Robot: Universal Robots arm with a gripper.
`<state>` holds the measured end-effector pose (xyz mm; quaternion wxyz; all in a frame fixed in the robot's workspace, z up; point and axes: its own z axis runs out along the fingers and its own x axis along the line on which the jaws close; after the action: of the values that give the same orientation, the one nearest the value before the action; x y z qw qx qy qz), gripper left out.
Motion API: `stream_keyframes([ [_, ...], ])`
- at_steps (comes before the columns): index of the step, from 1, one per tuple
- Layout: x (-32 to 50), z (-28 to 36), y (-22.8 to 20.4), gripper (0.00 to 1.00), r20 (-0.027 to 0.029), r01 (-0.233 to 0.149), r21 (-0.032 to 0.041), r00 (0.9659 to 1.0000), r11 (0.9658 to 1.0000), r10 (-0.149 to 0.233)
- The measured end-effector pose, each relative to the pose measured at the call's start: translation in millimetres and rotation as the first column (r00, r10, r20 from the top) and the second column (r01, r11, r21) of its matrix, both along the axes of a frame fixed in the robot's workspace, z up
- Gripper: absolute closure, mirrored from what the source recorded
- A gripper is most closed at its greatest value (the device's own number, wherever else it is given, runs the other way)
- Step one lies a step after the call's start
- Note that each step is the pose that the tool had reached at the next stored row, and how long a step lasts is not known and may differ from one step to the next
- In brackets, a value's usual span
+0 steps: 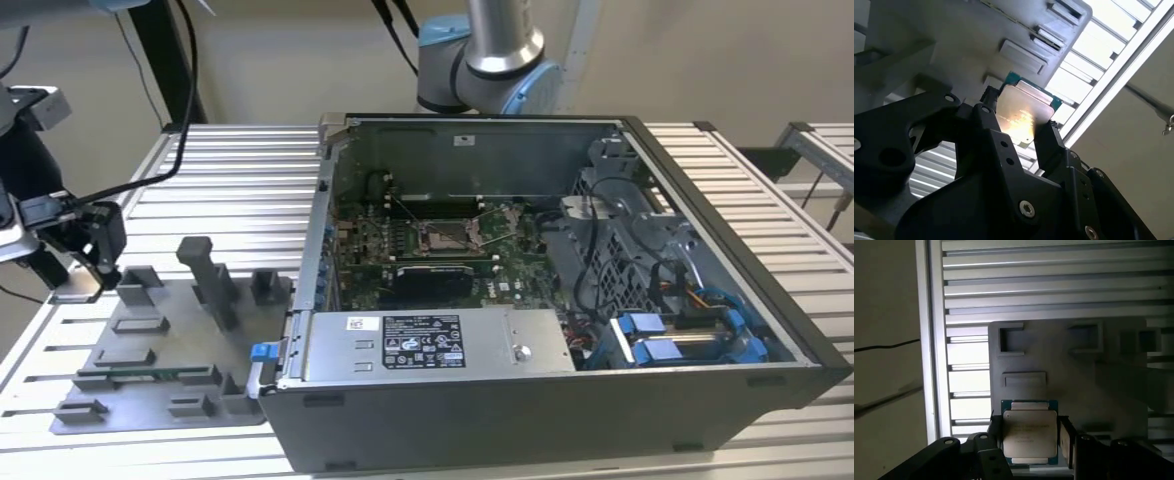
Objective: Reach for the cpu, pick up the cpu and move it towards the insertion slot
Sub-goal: 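Pick up the cpu and move it towards the insertion slot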
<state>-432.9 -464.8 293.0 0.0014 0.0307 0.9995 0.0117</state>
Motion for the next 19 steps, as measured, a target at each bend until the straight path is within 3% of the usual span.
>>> stream_keyframes([
  [19,0.0,27.7,0.0,1.00,0.0000,0.000,-0.0006,1.0000,1.0000,0.000],
])
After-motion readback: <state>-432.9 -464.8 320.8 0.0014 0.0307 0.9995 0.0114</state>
